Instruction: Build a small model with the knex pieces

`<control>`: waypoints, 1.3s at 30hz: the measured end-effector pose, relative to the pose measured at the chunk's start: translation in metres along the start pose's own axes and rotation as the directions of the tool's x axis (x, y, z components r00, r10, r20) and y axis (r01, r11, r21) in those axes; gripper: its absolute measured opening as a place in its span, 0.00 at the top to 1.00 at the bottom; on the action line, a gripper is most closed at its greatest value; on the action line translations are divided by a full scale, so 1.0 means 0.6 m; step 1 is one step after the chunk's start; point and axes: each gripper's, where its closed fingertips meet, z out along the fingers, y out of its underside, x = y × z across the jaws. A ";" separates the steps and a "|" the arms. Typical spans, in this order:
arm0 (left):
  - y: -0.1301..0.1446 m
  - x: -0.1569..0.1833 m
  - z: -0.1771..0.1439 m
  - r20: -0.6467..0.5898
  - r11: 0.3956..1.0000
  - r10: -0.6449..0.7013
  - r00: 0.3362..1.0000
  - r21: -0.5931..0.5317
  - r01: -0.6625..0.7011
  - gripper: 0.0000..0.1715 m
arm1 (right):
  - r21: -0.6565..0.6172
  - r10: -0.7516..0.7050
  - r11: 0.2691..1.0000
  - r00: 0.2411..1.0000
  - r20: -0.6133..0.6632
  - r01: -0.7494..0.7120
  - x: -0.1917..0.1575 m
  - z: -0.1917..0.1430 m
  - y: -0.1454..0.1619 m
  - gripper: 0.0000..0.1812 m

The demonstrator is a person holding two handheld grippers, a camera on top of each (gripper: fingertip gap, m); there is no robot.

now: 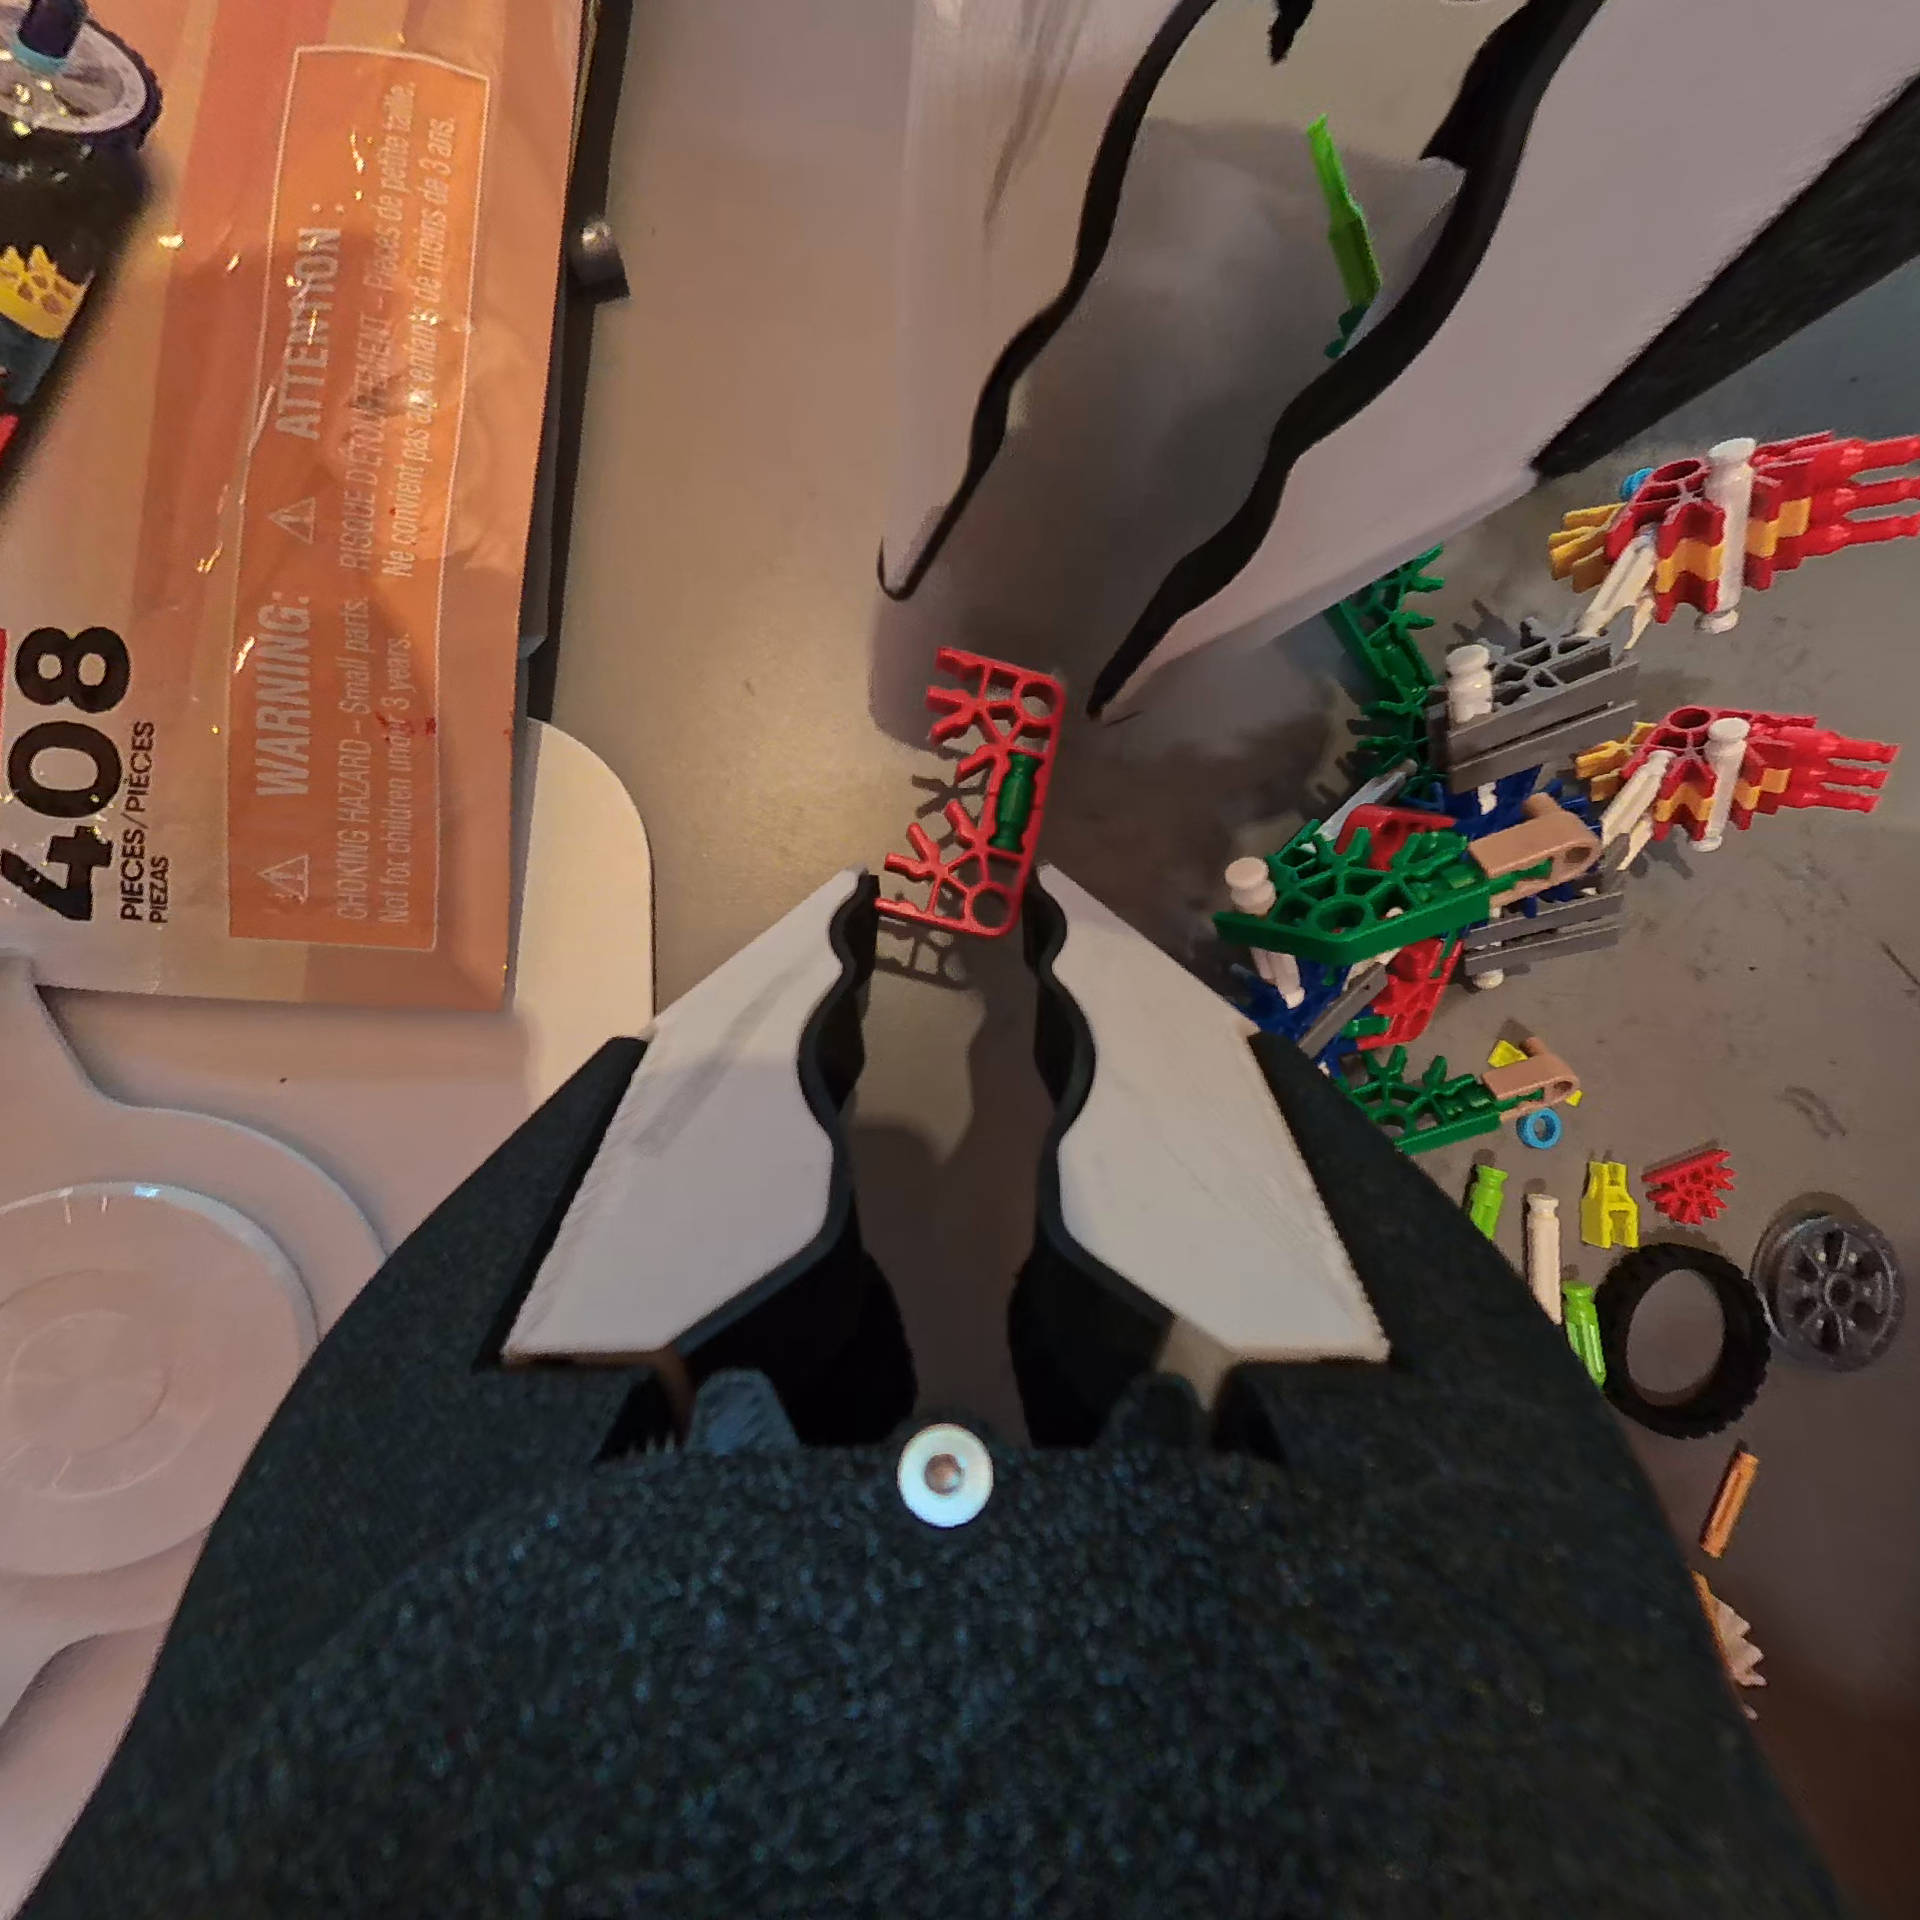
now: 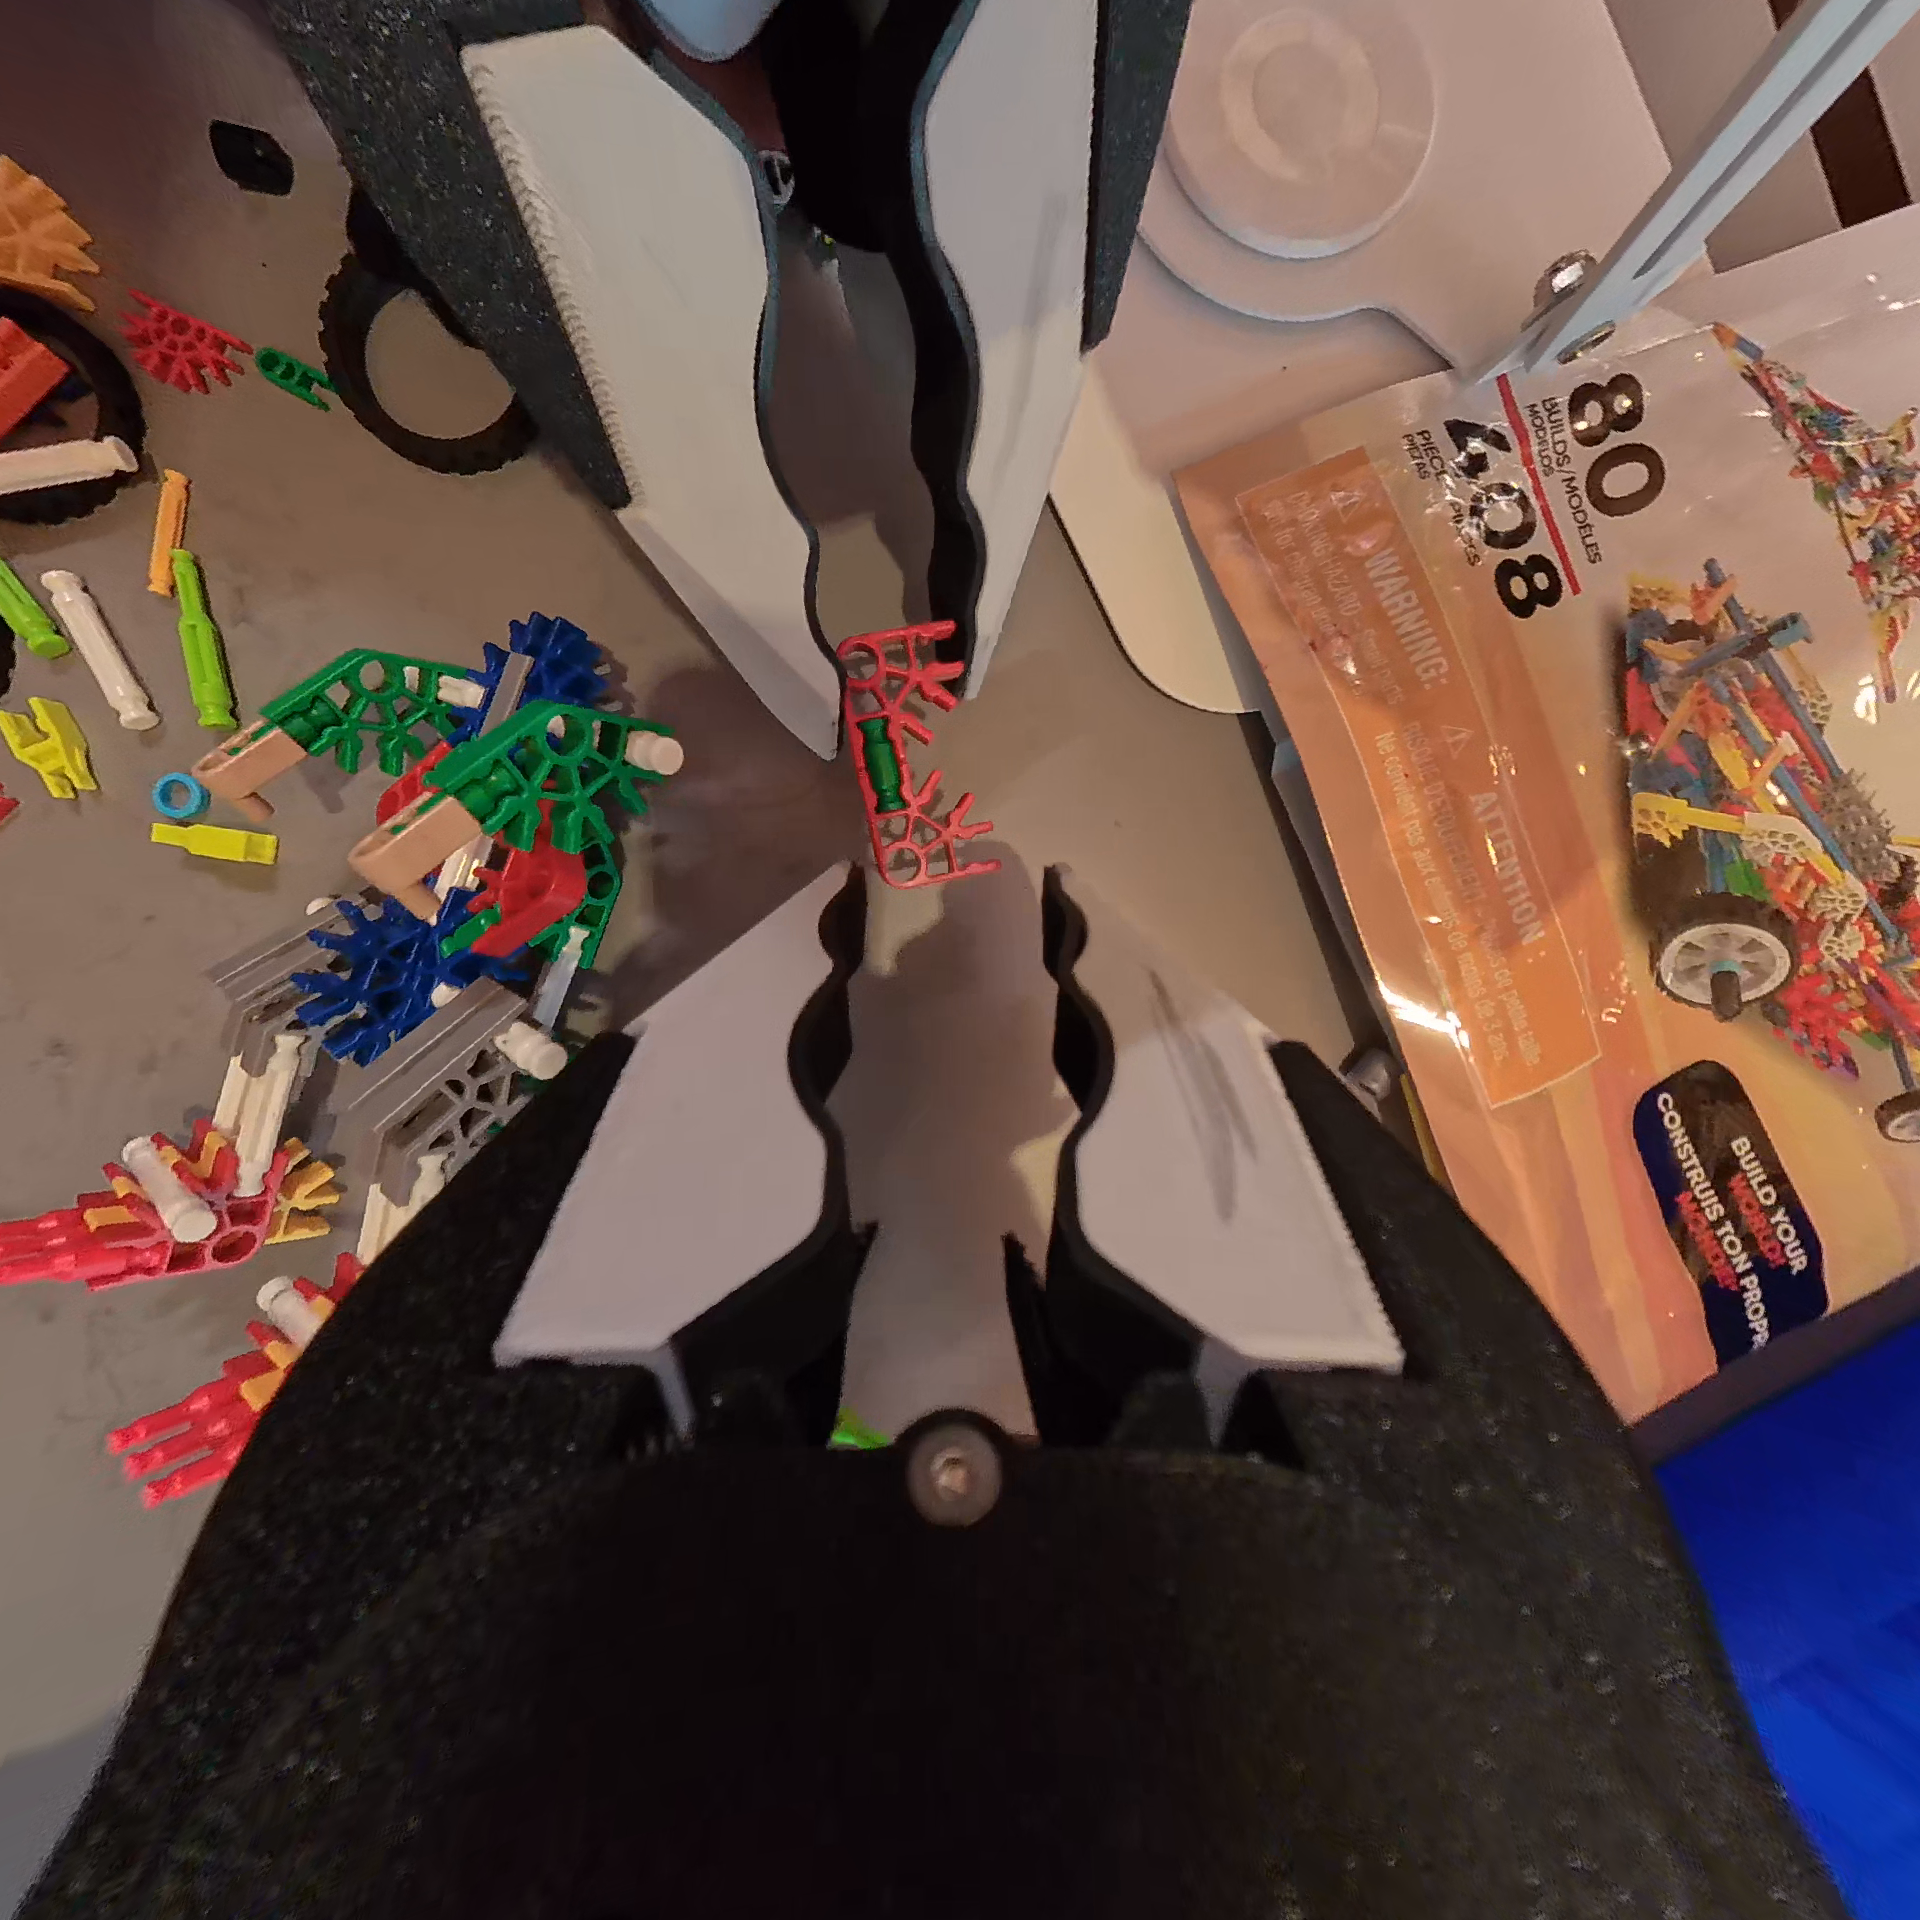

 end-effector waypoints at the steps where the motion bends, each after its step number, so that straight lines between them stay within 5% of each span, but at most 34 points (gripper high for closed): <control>1: 0.000 0.000 0.000 0.001 1.000 -0.001 1.000 0.001 0.001 0.85 | -0.001 0.009 1.000 1.000 -0.003 -0.009 0.001 -0.001 0.001 0.81; 14: -0.007 -0.001 -0.003 -0.005 1.000 -0.021 1.000 0.023 0.021 0.85 | 0.038 0.049 0.998 0.996 -0.074 -0.046 0.007 -0.003 -0.004 0.79; 25: -0.009 -0.002 -0.006 -0.008 0.999 -0.031 0.999 0.033 0.031 0.86 | 0.049 0.048 0.998 0.994 -0.095 -0.043 0.009 -0.003 -0.006 0.88; 39: -0.032 -0.012 -0.022 0.042 0.993 -0.019 0.999 0.114 0.014 0.86 | 0.075 0.156 0.986 0.979 -0.133 -0.147 0.026 -0.017 0.000 0.80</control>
